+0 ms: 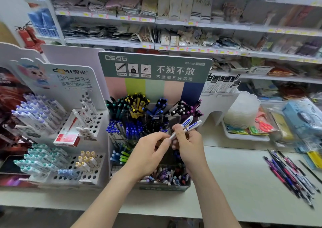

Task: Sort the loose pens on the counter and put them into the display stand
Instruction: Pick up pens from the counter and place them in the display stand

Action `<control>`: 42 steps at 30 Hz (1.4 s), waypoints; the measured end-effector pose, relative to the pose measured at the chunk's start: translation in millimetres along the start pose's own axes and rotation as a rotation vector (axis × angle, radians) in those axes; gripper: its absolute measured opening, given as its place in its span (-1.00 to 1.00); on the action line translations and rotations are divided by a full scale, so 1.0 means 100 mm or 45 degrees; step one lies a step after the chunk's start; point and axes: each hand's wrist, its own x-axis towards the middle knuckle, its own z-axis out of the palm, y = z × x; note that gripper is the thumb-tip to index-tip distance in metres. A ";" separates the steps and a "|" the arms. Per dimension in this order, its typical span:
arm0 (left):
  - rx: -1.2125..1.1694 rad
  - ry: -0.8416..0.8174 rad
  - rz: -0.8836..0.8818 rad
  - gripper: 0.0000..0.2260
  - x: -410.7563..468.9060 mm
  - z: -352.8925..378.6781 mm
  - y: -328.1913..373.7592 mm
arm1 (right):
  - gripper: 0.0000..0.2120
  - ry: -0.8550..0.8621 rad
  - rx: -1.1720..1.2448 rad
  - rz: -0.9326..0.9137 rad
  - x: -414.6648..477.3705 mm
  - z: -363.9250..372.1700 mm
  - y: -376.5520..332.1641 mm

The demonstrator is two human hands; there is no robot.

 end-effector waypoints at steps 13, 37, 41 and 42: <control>0.879 0.456 0.008 -0.78 0.14 -0.24 0.06 | -0.77 0.420 -0.062 -0.089 0.10 -0.19 0.13; 1.364 0.329 0.387 -0.64 0.41 0.45 -0.32 | -0.71 0.417 -0.196 -0.029 -0.14 -0.23 0.27; 1.359 0.195 0.310 -0.58 0.28 0.59 -0.40 | -0.71 0.367 -0.184 0.009 -0.25 -0.29 0.29; 1.336 0.200 0.297 -0.53 0.24 0.59 -0.40 | -0.71 0.324 -0.177 0.022 -0.28 -0.31 0.29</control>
